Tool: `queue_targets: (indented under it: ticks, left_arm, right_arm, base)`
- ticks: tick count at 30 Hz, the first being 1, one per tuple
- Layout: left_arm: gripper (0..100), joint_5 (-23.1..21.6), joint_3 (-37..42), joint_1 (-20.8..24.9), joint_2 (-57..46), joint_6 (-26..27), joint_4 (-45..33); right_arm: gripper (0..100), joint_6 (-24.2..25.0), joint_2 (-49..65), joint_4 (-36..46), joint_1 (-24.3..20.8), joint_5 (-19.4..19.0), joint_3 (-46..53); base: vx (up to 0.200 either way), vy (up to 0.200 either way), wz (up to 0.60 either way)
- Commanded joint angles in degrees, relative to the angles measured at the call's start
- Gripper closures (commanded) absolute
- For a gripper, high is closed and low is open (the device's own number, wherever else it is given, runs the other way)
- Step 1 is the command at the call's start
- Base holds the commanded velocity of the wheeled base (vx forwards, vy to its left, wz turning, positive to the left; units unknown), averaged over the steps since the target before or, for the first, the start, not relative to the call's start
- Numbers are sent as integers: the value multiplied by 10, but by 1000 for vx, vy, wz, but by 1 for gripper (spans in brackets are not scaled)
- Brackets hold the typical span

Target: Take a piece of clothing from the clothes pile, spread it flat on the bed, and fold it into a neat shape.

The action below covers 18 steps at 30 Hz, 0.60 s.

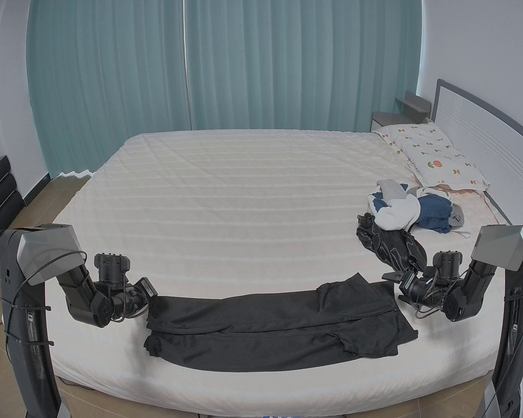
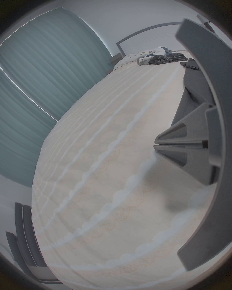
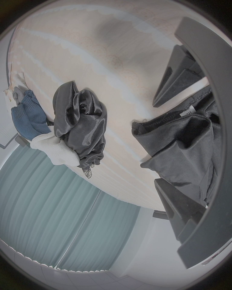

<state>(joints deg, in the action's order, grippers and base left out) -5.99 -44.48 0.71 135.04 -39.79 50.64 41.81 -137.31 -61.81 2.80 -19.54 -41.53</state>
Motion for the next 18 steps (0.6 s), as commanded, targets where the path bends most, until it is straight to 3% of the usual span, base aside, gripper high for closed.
queue_targets:
  ticks: [1, 18]
  left_arm:
    - [100, 0, -3, -4, -1, -6, 1]
    - [100, 1, -5, -14, 4, -16, 17]
  right_arm:
    - [0, 0, -1, -1, -1, -1, -1]
    - [0, 3, -20, -1, -11, 21, -34]
  base:
    - [0, 0, 0]
    - [0, 0, 0]
